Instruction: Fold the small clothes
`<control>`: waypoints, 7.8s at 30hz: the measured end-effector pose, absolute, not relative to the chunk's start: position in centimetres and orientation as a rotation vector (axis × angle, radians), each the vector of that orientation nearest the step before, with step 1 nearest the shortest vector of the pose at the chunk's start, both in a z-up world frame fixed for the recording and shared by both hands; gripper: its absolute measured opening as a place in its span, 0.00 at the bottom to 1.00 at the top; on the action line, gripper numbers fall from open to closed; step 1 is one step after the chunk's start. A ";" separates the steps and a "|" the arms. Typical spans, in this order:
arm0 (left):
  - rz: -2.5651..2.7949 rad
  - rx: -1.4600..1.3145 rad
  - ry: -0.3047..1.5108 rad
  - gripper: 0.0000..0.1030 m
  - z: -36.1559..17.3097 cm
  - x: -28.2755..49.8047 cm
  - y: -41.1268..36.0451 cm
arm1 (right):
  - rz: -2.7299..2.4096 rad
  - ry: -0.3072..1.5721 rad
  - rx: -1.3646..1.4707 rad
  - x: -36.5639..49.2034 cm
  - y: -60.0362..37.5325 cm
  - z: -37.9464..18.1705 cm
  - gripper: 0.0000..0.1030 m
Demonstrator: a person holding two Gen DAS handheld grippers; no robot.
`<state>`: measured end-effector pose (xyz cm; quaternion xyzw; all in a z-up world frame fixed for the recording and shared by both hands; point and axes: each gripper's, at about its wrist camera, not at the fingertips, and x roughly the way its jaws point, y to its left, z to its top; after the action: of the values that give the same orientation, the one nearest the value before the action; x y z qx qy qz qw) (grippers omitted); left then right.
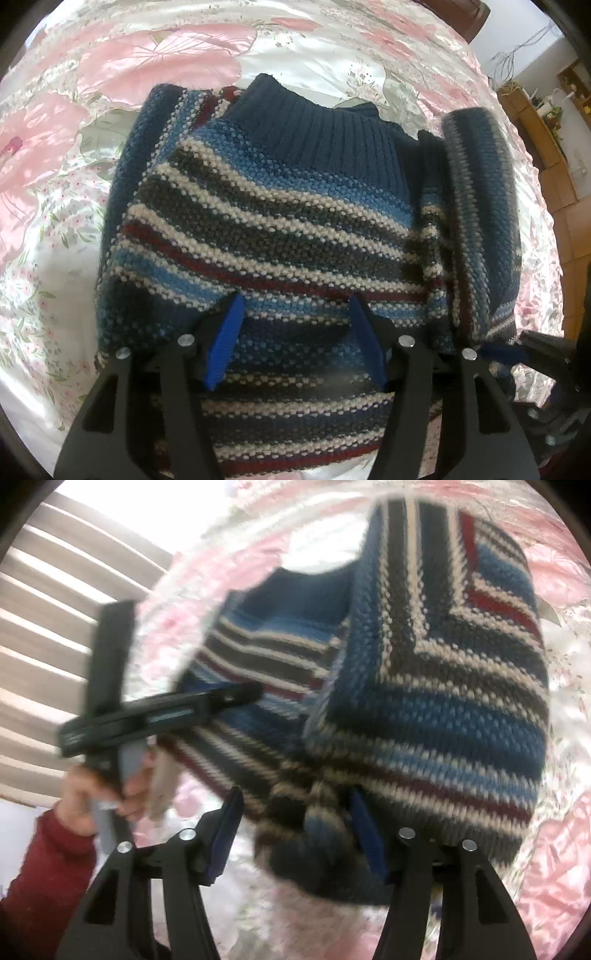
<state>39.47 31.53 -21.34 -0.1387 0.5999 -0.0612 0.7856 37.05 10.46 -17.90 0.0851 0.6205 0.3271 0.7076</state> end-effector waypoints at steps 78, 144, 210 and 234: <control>-0.255 -0.615 1.063 0.26 -12.2 38.4 37.3 | 0.582 1.301 0.286 33.1 1.4 -18.7 0.60; -0.133 -0.543 1.121 0.12 -19.1 28.0 41.9 | 0.669 1.469 0.401 34.9 9.3 -23.1 0.35; -0.312 -0.587 1.232 0.83 -17.6 38.9 41.5 | 0.547 1.297 0.194 43.4 9.7 -17.5 0.80; -0.524 -0.566 1.301 0.50 -23.4 40.5 37.4 | 0.701 1.389 0.388 45.2 12.6 -23.9 0.58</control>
<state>40.45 37.41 -23.41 -0.2567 0.5902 -0.2375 0.7275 45.24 12.63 -23.89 0.1738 0.6226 0.3143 0.6953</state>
